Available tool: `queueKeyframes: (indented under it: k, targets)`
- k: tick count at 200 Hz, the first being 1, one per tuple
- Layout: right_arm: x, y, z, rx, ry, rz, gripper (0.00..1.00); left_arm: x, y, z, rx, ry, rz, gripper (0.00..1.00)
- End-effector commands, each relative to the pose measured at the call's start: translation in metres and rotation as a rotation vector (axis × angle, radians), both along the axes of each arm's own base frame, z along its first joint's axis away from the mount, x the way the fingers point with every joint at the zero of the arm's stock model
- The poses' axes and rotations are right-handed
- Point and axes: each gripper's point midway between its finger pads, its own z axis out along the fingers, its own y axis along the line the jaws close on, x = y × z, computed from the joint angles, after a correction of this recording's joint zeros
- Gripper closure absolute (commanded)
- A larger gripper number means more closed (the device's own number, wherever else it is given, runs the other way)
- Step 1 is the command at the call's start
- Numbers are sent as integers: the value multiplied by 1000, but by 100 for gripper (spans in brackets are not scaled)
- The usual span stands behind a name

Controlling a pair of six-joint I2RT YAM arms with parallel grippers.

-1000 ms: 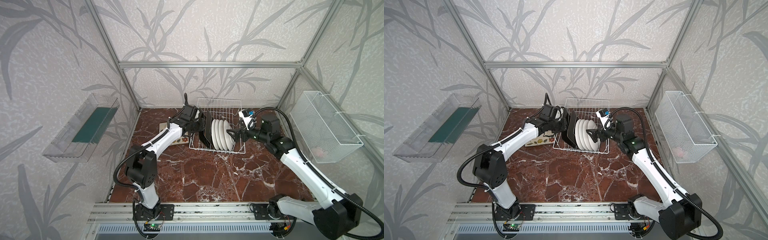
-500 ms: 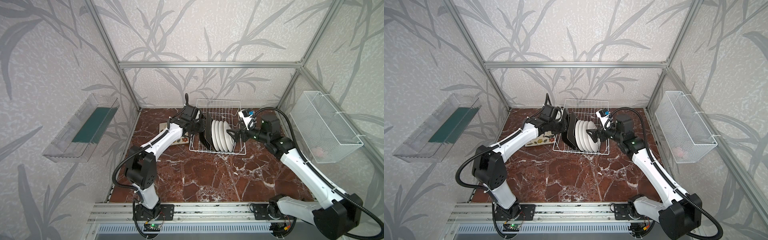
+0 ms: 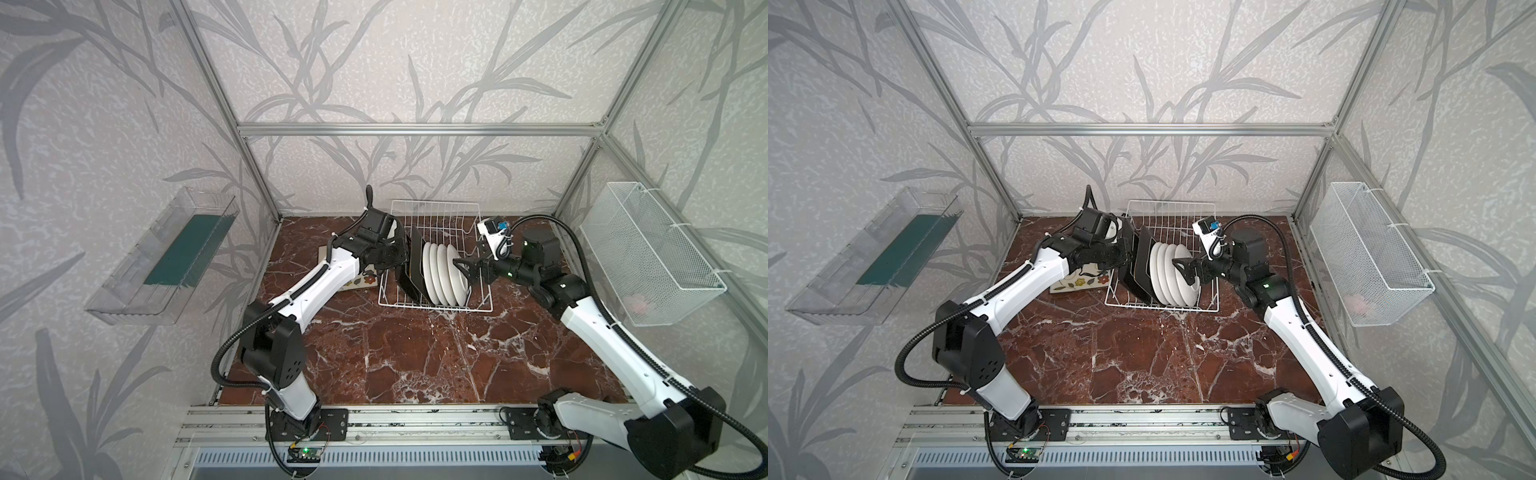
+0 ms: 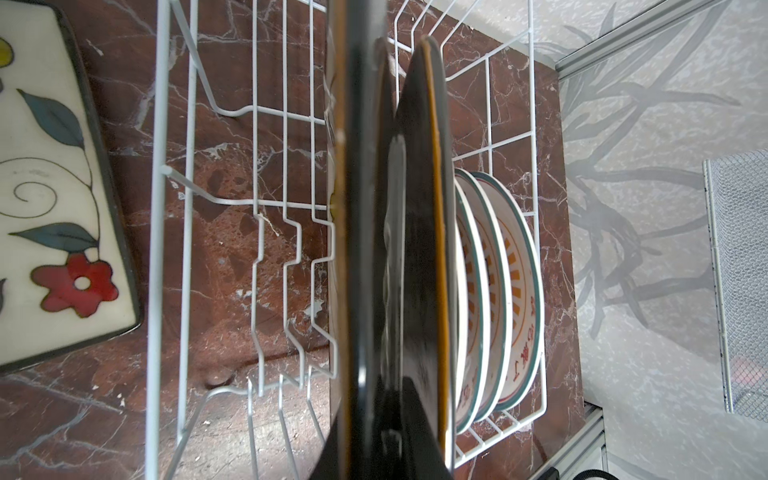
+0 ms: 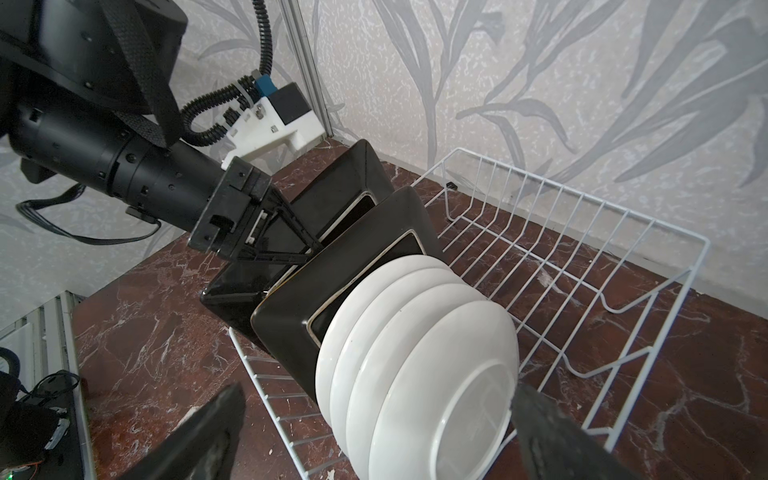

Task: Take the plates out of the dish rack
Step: 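Lift the square plate upward out of the rack with the left gripper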

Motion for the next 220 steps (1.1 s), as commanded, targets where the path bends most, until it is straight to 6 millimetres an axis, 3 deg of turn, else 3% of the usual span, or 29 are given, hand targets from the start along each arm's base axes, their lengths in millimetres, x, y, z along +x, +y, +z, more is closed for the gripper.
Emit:
queueKeyframes:
  k: [1, 123, 220]
  targets:
    - [-2, 3, 13, 22, -16, 10, 1, 3, -8, 79, -121, -196, -10, 100]
    - [-5, 3, 22, 49, -25, 12, 1, -4, 15, 134, -53, -332, 23, 100]
    - [-3, 4, 27, 61, -23, 12, 1, -1, 35, 165, 64, -432, 46, 100]
